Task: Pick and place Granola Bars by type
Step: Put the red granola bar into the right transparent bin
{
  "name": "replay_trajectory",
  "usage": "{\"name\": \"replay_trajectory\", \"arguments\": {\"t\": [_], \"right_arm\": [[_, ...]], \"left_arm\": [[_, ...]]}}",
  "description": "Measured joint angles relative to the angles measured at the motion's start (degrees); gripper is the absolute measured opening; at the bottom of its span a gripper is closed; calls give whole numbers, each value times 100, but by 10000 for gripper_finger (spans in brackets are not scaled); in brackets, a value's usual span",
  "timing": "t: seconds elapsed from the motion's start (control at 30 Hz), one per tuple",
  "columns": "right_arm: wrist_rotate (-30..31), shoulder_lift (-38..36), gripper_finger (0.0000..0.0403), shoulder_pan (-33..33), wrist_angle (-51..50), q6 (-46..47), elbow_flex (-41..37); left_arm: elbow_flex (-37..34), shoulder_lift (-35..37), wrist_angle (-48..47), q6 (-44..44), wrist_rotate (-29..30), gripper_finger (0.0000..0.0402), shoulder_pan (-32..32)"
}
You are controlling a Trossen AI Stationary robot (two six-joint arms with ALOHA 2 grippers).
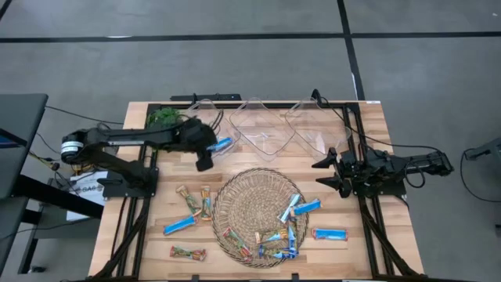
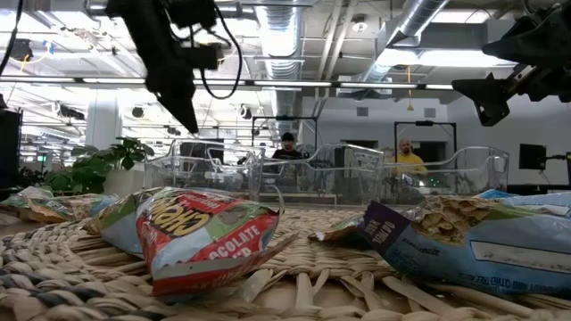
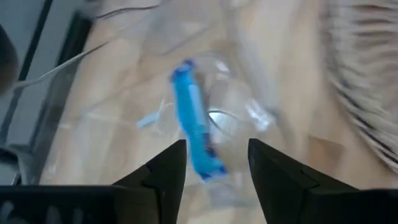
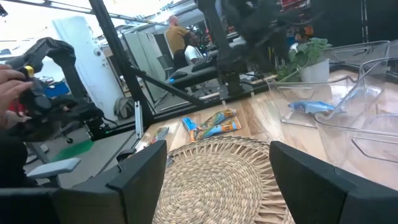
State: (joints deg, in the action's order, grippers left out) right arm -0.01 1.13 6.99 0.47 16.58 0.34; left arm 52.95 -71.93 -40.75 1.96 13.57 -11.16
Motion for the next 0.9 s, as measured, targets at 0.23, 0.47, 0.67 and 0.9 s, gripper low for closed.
{"name": "replay_trajectory", "arguments": {"t": [0.23, 0.47, 0.67, 0.9], "right_arm": [[1, 0, 280, 1, -2, -2, 1], [0, 2, 280, 2, -1, -2, 0], [0, 2, 280, 2, -2, 0, 0], [1, 1, 280, 2, -2, -2, 1]], "left_arm": [[6, 676, -529, -249, -279, 167, 1320], [7, 919, -851, -999, -886, 167, 2670], [4, 802, -1309, -2346, -747, 167, 3736], [2, 805, -1506, -3997, -686, 167, 4587]]}}
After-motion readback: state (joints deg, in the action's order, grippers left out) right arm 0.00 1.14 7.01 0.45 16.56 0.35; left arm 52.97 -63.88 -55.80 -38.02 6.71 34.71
